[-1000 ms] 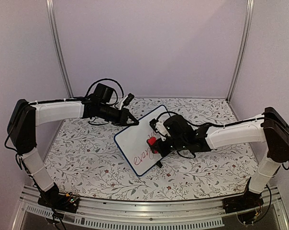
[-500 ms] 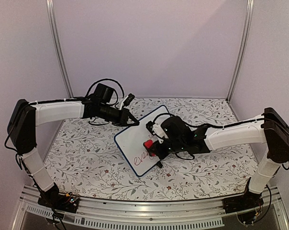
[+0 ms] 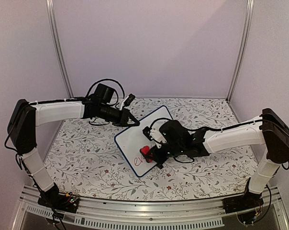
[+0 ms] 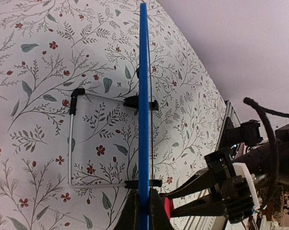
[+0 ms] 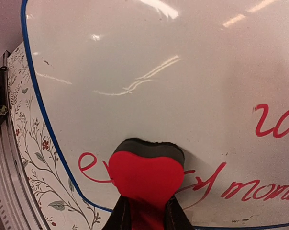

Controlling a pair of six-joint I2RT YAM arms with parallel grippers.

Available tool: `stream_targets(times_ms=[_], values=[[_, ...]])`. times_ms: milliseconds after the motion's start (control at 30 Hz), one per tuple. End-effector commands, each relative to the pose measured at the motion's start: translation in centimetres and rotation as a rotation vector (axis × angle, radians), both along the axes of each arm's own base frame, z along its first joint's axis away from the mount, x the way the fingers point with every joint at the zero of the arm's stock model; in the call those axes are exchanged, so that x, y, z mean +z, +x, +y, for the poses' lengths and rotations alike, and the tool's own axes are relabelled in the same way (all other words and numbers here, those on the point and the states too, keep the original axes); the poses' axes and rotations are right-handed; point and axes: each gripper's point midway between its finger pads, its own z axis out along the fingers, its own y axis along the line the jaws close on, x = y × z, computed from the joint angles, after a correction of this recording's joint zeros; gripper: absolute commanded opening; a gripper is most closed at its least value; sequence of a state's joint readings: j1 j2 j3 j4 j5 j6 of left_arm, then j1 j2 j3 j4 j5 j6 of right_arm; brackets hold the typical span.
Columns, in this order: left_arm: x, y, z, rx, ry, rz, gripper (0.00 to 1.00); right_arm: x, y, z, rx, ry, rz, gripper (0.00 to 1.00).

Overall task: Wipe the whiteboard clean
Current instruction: Erase the whiteboard at the center of the board.

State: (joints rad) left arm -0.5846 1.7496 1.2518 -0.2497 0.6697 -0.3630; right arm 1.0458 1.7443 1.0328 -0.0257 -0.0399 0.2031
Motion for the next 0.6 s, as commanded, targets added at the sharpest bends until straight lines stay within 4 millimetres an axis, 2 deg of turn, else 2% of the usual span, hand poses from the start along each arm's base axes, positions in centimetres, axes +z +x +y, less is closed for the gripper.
stream_targets(times_ms=[0,167,367,567], values=[[1.0,-1.3,-0.8,-0.048,-0.019,-0.003,0.0,0.4,2.5,-2.2,-0.098,0.02,0.008,0.08],[1.0,-1.3,-0.8,-0.049,-0.02,-0.003,0.0,1.2,5.0,-3.7,-0.173,0.035,-0.004,0.08],[1.1,-1.3,-0.8,-0.05,-0.021,-0.006,0.0,1.0,7.4,-5.1,-0.267,0.024,-0.003,0.08],[1.0,-1.2,-0.8,-0.05,-0.021,-0.004,0.0,1.1,8.5,-6.2,-0.331,0.016,-0.009,0.07]])
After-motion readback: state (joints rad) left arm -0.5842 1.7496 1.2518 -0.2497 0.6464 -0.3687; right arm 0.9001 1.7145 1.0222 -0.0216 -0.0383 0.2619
